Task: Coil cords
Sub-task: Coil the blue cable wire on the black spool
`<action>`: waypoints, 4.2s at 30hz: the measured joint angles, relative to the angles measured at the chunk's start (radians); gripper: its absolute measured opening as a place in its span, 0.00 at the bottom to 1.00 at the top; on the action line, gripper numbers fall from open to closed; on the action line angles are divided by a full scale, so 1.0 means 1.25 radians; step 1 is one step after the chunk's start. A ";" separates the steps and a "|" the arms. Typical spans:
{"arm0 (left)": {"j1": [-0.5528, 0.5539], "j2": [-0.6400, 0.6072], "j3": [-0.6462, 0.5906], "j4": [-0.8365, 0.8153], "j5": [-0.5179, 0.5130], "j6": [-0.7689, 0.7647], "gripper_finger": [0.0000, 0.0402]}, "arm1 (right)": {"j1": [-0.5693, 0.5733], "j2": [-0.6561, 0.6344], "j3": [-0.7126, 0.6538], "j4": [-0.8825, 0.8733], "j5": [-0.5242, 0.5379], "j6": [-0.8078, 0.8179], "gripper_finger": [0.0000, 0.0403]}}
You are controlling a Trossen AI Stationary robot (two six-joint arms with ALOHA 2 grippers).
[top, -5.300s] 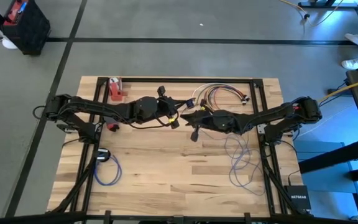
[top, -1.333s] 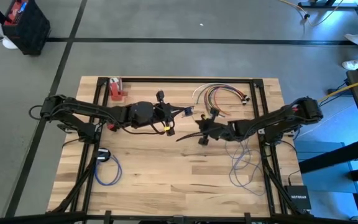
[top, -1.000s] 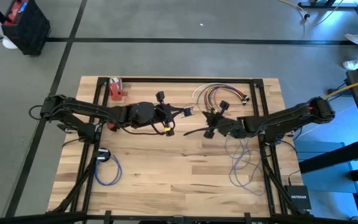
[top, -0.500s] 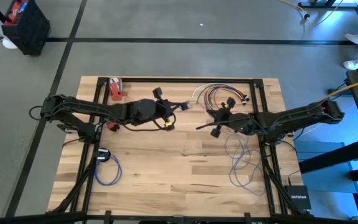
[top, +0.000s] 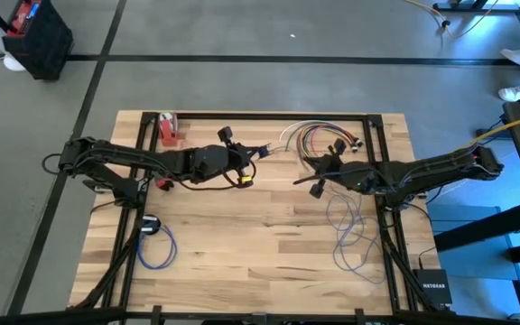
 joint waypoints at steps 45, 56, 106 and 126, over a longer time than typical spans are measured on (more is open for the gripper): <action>0.034 0.054 0.000 0.162 0.046 -0.028 0.01 | -0.046 0.389 0.076 0.600 -0.173 -0.129 0.00; 0.020 0.049 0.000 0.192 0.064 -0.042 0.01 | -0.058 0.424 0.078 0.461 -0.153 -0.124 0.00; -0.007 0.004 0.000 0.052 0.063 -0.044 0.01 | 0.045 -0.023 -0.096 0.001 0.184 -0.020 0.42; -0.002 0.005 0.000 0.073 0.063 -0.026 0.01 | -0.043 0.156 -0.273 0.459 -0.076 -0.002 0.42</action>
